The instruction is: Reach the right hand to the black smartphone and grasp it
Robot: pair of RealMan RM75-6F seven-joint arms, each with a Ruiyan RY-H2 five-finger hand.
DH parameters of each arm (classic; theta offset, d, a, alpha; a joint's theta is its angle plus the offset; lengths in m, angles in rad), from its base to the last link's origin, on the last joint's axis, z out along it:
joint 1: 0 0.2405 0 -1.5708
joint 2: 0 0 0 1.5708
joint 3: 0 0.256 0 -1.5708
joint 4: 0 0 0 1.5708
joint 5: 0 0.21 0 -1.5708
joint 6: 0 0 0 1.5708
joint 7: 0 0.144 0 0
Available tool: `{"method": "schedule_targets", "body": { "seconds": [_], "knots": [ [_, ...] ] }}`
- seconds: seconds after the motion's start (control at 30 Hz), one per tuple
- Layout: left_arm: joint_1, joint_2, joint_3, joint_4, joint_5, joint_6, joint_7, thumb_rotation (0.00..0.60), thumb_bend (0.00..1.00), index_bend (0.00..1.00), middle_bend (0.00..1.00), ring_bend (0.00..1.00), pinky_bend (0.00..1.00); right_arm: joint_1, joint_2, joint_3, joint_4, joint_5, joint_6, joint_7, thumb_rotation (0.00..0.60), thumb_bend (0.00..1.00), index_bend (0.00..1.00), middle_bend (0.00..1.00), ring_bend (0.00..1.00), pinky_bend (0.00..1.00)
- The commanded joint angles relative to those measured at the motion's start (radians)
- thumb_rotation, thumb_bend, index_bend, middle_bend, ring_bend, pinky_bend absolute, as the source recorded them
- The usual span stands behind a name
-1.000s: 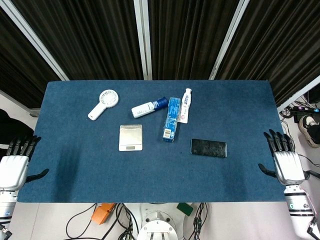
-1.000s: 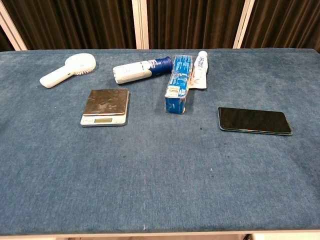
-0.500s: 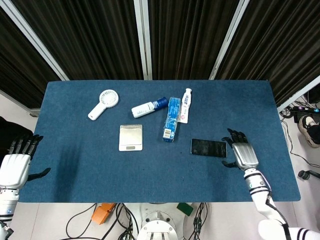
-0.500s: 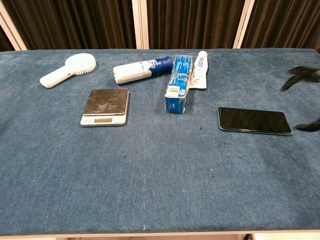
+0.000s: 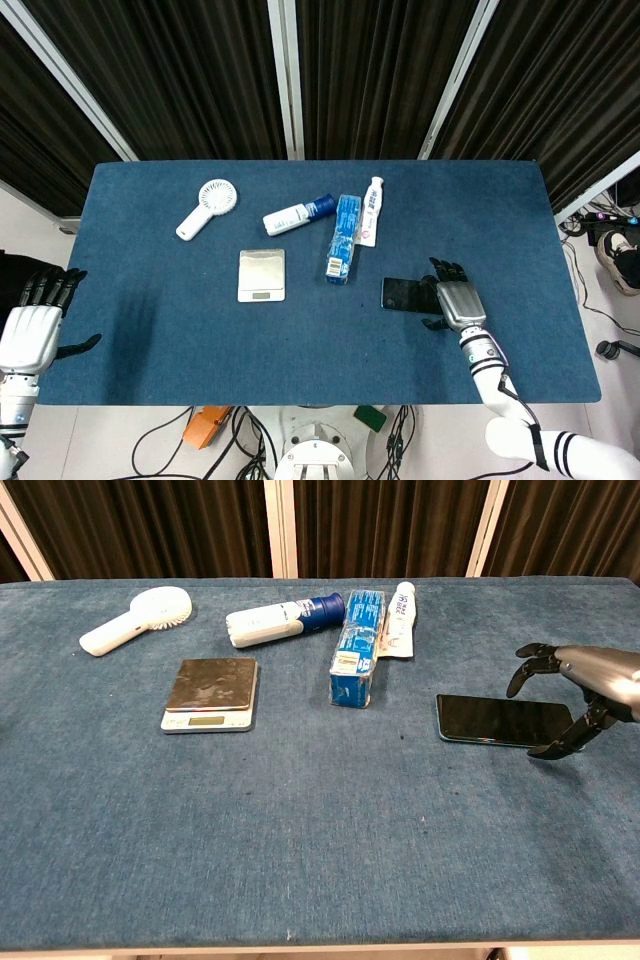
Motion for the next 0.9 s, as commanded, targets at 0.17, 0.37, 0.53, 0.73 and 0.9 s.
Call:
{"method": "schedule_targets", "body": {
  "seconds": [0.17, 0.37, 0.53, 0.73, 0.9],
  "knots": [
    [-0.001, -0.002, 0.000, 0.006, -0.004, -0.003, -0.003, 0.600, 0.13, 0.10, 0.09, 0.03, 0.00, 0.020, -0.032, -0.005, 0.052, 0.012, -0.012, 0.012, 0.600, 0.27, 0.37, 0.06, 0.00, 0.00],
    [-0.002, -0.004, 0.000, 0.009, -0.007, -0.004, -0.005, 0.600, 0.13, 0.10, 0.09, 0.03, 0.00, 0.032, -0.044, -0.007, 0.076, 0.018, -0.017, 0.013, 0.600, 0.27, 0.38, 0.06, 0.00, 0.00],
    [-0.003, -0.006, 0.000, 0.012, -0.008, -0.005, -0.006, 0.600, 0.13, 0.10, 0.09, 0.03, 0.00, 0.041, -0.053, -0.009, 0.100, 0.027, -0.021, 0.010, 0.600, 0.28, 0.39, 0.06, 0.00, 0.00],
    [-0.003, -0.008, -0.002, 0.013, -0.008, -0.002, -0.006, 0.600, 0.13, 0.10, 0.09, 0.03, 0.00, 0.051, -0.063, -0.008, 0.129, 0.038, -0.040, 0.024, 0.600, 0.38, 0.42, 0.06, 0.00, 0.00],
    [-0.002, -0.006, -0.002, 0.010, -0.007, 0.003, -0.004, 0.600, 0.13, 0.10, 0.09, 0.03, 0.00, 0.062, -0.056, -0.010, 0.138, 0.043, -0.060, 0.029, 0.600, 0.57, 0.42, 0.06, 0.00, 0.00]
  ]
}}
